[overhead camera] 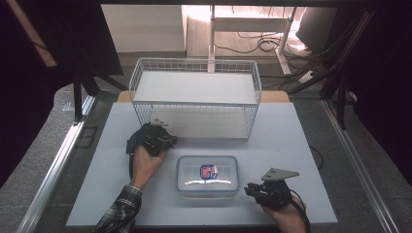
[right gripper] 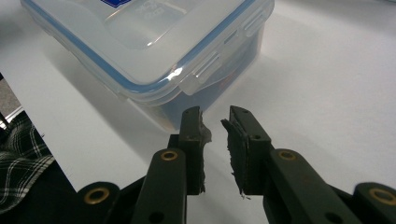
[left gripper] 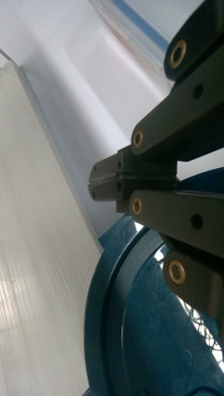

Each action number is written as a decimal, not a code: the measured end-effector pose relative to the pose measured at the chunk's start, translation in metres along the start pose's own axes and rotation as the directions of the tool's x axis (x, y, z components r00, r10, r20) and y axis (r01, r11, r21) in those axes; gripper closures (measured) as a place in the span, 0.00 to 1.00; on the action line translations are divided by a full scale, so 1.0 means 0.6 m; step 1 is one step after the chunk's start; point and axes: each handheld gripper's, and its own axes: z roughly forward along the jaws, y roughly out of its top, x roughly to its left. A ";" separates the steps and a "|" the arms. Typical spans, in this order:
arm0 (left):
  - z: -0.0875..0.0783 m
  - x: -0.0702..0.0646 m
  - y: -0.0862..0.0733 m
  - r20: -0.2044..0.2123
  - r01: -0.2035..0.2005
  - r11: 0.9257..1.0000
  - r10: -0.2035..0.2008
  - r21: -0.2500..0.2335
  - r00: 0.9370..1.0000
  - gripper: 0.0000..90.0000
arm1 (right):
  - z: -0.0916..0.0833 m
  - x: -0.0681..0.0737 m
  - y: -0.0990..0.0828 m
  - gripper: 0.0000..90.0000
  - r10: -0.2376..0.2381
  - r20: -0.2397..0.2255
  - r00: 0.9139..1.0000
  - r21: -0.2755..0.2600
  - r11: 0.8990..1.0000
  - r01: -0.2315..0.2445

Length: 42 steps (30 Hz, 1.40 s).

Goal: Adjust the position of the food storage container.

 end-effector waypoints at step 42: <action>0.012 0.049 0.040 -0.172 -0.032 0.996 0.045 0.081 0.984 1.00 | 0.008 -0.002 -0.002 0.82 0.004 -0.014 1.000 0.021 1.000 -0.004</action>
